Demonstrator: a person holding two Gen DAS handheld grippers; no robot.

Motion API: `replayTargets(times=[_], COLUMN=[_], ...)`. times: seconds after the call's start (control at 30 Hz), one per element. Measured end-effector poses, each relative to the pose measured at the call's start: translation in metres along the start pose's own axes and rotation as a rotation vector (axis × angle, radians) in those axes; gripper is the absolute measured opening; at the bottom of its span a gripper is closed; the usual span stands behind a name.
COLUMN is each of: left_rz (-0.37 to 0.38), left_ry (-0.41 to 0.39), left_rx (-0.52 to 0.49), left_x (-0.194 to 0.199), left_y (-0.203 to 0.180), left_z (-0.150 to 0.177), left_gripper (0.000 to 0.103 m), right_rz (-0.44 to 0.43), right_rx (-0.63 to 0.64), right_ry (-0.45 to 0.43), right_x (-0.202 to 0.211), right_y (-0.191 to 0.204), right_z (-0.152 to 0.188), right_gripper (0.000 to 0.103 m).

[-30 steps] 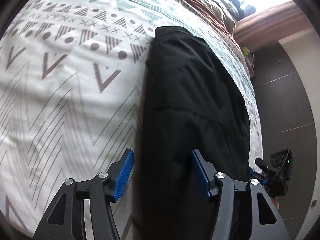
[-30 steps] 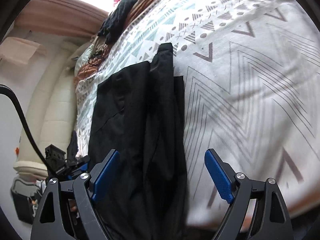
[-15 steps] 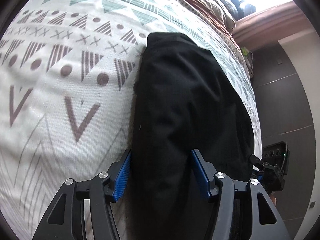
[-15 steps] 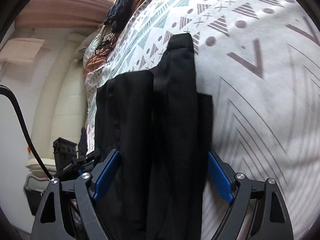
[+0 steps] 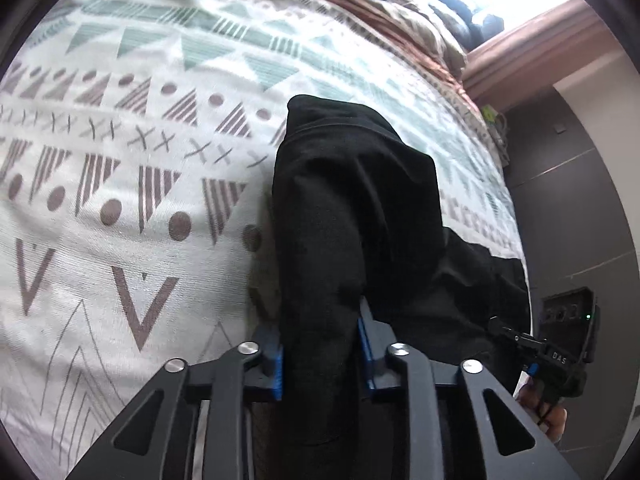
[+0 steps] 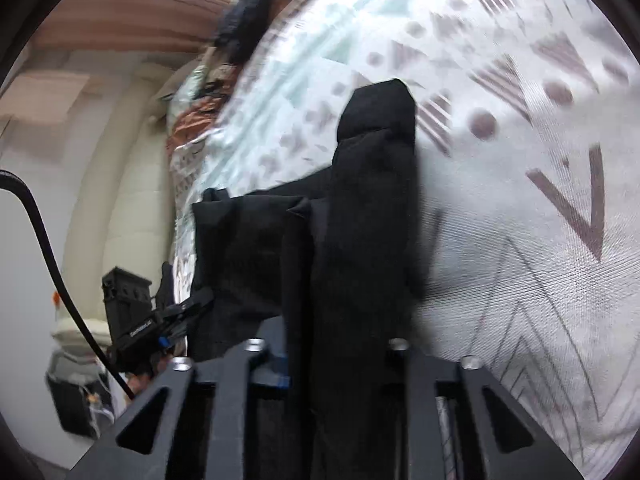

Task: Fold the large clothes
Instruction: 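Lift the folded jacket off the duvet with both tools and carry it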

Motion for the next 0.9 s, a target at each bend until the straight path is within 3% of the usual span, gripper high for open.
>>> replayTargets(times=[0.23,0.6,0.9], left_rz=[0.043,0.193,0.297], left_ry=[-0.092,-0.210,-0.206], left_rx=[-0.050,-0.138,-0.268], left_x=[0.047,0.110,0.108], left_y=[-0.039,-0.149,-0.267], left_z=[-0.003,0.001,0.017], left_gripper=[0.021,0.021,0.021], right_rz=[-0.008,-0.058,0.026], right_rx=[0.111,0.267,0.357], right_ry=[-0.106,-0.310,-0.493], right_x=[0.048,0.169,0.284], right_y=[0.053,0.122,0.137], right_z=[0.005,0.016,0.017], right_gripper=[0.016,0.016,0.016])
Point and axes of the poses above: each gripper's, at about its wrist camera, not at the fingertips, and x roughly against the way its jaws point, y to its left, z to its underside, the point moved 8 cm from there along -x, roughly the way its jaws point, and after that the axes turned 1 degree about -y, right-handed, at the moved point
